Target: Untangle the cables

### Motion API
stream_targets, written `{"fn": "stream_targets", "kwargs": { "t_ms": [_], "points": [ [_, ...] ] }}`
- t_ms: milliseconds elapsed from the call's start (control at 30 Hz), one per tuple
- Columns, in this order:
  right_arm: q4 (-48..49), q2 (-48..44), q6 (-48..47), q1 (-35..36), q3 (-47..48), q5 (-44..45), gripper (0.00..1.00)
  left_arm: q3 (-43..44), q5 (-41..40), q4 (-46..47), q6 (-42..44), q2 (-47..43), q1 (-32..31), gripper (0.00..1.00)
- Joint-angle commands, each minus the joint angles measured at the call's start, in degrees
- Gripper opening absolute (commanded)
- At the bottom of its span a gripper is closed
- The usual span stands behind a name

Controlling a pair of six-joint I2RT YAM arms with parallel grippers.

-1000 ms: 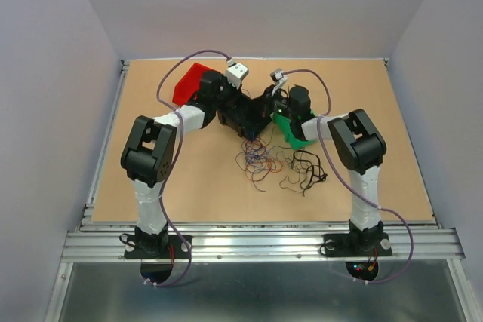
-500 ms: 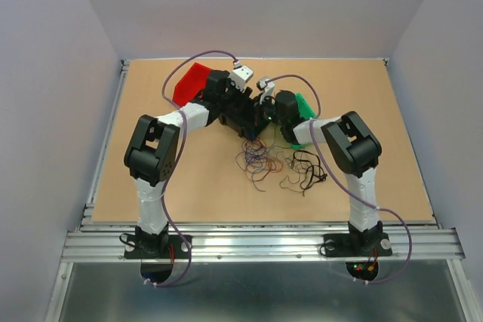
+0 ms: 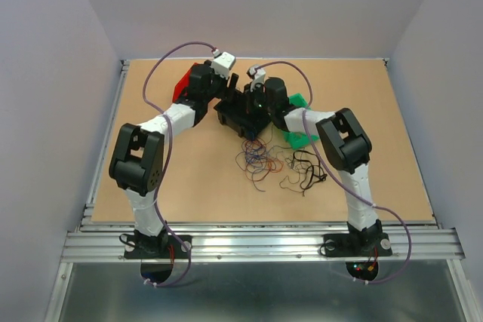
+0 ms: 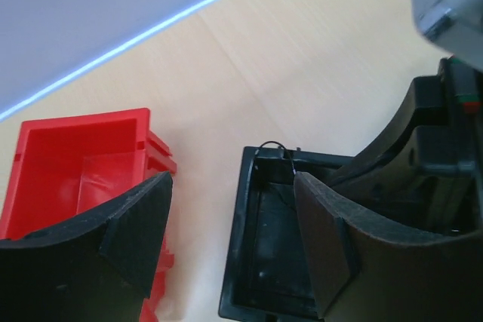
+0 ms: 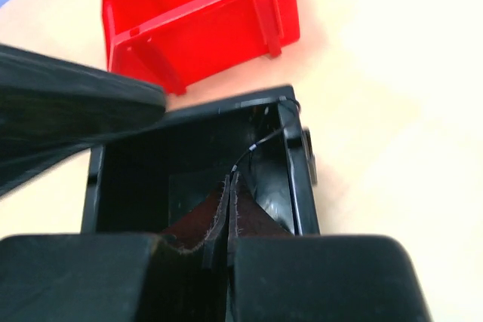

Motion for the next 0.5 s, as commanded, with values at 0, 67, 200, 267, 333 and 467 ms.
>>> {"fn": "stream_targets", "kwargs": {
  "t_ms": [0,67,200,267,333,467],
  "points": [
    [-7.5,3.2,-1.8,1.7,7.9,2.9,0.01,-1.2,1.7,4.9,-3.7,-4.5,1.8,0.76],
    [-11.3,3.9,-2.7,2.2,9.2,4.0,0.00,-1.3,1.9,5.2,-3.7,-4.6,2.2,0.76],
    [-12.7,3.3,-4.3,3.0,8.3,6.0,0.02,-1.3,2.2,5.1,-3.6,-4.3,2.2,0.75],
    [-12.0,1.5,-4.4,3.0,6.8,6.1,0.09,-1.2,2.3,5.1,-3.4,-4.2,2.2,0.75],
    [-9.5,-0.7,-3.8,3.1,5.1,6.2,0.11,-1.1,2.2,5.2,-3.4,-3.8,2.2,0.75],
    [-9.1,-4.5,-2.5,3.1,4.2,5.1,0.11,-0.7,2.8,4.8,-3.1,-3.2,2.2,0.75]
  ]
}}
